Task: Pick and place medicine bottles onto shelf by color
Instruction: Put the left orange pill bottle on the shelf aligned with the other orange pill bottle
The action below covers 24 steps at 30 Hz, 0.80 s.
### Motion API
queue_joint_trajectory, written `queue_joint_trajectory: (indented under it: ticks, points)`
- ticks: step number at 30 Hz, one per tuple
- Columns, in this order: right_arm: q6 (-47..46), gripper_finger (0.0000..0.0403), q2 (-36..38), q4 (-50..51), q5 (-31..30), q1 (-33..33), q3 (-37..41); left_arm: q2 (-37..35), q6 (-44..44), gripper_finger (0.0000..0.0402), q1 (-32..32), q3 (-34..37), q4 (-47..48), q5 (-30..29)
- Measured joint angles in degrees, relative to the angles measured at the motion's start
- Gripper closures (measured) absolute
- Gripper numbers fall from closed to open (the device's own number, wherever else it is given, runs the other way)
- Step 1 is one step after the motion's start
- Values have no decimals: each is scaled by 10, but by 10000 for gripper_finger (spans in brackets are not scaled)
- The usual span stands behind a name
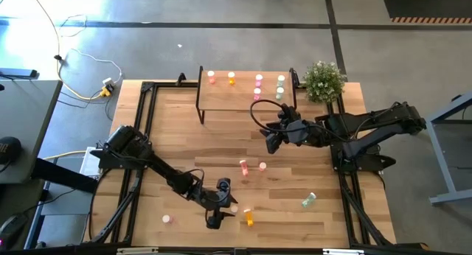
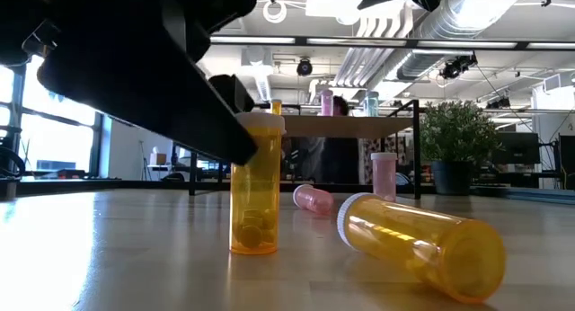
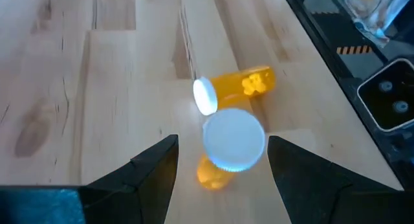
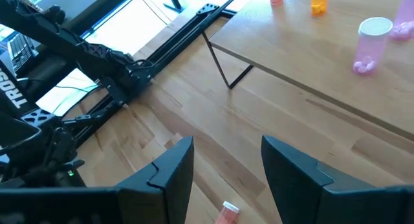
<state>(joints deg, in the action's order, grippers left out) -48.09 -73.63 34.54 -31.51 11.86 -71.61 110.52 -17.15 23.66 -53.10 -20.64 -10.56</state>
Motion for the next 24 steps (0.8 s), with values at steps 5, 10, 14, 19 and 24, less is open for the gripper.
queue_joint_trajectory:
  ticks: [5,10,14,19,24]
  points:
    - [-9,231,0,2,0,0,0,0,7,174,0,0,-7,-4]
    - [-9,231,0,5,0,0,0,0,8,185,0,0,-11,-6]
    - [-9,231,0,5,0,0,0,0,8,221,0,0,-13,1]
    - [-9,231,0,5,0,0,0,0,9,268,0,0,-16,5]
    - [-7,231,0,5,0,0,0,0,13,294,0,0,-20,9]
